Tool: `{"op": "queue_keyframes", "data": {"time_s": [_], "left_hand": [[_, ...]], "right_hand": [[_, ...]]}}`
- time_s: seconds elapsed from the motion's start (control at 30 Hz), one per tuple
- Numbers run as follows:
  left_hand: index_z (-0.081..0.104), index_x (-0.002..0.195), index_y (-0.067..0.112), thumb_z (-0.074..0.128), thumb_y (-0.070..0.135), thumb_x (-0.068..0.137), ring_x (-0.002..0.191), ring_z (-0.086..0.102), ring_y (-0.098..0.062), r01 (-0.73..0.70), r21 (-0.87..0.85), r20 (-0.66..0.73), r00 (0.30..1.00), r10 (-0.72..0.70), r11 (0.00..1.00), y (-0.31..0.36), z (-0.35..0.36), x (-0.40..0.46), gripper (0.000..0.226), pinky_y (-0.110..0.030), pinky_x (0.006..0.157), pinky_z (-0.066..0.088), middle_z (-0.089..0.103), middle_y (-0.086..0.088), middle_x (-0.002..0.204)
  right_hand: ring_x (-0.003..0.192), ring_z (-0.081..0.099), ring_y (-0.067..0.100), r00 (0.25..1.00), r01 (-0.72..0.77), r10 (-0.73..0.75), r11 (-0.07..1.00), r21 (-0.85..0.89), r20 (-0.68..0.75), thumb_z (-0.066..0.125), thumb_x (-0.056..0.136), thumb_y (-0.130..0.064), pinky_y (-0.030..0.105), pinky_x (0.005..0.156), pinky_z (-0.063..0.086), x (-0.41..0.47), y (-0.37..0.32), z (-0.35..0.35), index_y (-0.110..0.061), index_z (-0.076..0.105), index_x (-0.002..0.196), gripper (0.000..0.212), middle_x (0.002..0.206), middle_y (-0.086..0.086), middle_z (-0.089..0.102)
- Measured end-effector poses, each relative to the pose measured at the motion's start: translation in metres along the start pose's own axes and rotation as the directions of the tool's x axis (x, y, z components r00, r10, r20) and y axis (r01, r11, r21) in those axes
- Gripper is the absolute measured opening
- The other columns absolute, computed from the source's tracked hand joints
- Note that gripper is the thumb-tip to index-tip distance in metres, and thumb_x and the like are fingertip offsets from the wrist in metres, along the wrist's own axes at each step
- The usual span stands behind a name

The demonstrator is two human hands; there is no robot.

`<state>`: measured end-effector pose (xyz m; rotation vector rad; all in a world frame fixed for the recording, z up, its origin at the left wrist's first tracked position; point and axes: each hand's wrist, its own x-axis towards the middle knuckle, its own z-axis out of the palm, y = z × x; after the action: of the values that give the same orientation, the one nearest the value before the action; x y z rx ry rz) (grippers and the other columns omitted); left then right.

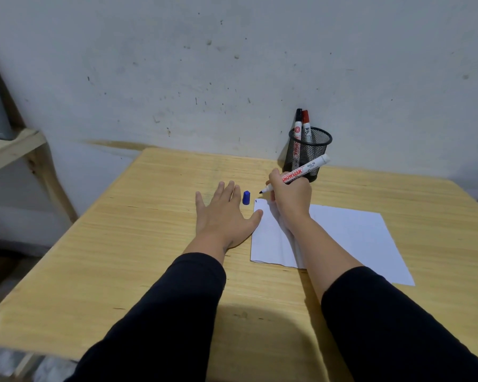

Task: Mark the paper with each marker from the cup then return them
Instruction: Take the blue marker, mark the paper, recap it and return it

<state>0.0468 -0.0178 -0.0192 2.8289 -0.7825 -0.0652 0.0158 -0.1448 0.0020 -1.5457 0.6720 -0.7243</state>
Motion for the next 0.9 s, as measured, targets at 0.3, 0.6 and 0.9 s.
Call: {"op": "queue_keyframes", "data": {"time_s": [0.3, 0.6, 0.9], "left_hand": [[0.044, 0.136, 0.04, 0.044, 0.04, 0.096, 0.121, 0.044, -0.013, -0.15, -0.208, -0.348, 0.935, 0.07, 0.967, 0.002, -0.007, -0.004, 0.04, -0.036, 0.097, 0.027, 0.053, 0.009, 0.128], [0.069, 0.093, 0.01, 0.062, 0.001, 0.087, 0.072, 0.058, -0.006, -0.141, -0.833, -0.334, 0.899, -0.284, 0.534, 0.024, -0.036, -0.002, 0.013, -0.007, 0.057, 0.046, 0.065, 0.0, 0.083], [0.07, 0.102, 0.009, 0.065, -0.002, 0.085, 0.083, 0.069, -0.013, -0.218, -0.976, -0.211, 0.95, -0.229, -0.006, 0.059, -0.079, -0.007, 0.021, -0.017, 0.067, 0.057, 0.071, -0.009, 0.095]], "right_hand": [[0.035, 0.042, 0.013, 0.984, -0.173, 0.155, 0.952, 0.254, 0.088, 0.047, 0.097, -0.035, 0.022, 0.036, 0.032, 0.004, -0.003, -0.002, -0.006, 0.063, 0.066, 0.045, 0.05, 0.006, 0.05], [0.027, 0.04, 0.01, 0.993, -0.074, 0.05, 0.969, 0.235, 0.107, 0.043, 0.1, -0.027, 0.019, 0.032, 0.039, 0.002, -0.037, -0.019, -0.006, 0.053, 0.064, 0.043, 0.049, 0.009, 0.052], [0.027, 0.039, 0.017, 0.996, 0.06, -0.074, 0.972, 0.225, 0.056, 0.041, 0.098, -0.032, 0.025, 0.036, 0.034, -0.006, -0.097, -0.043, -0.001, 0.059, 0.075, 0.042, 0.038, 0.0, 0.05]]}}
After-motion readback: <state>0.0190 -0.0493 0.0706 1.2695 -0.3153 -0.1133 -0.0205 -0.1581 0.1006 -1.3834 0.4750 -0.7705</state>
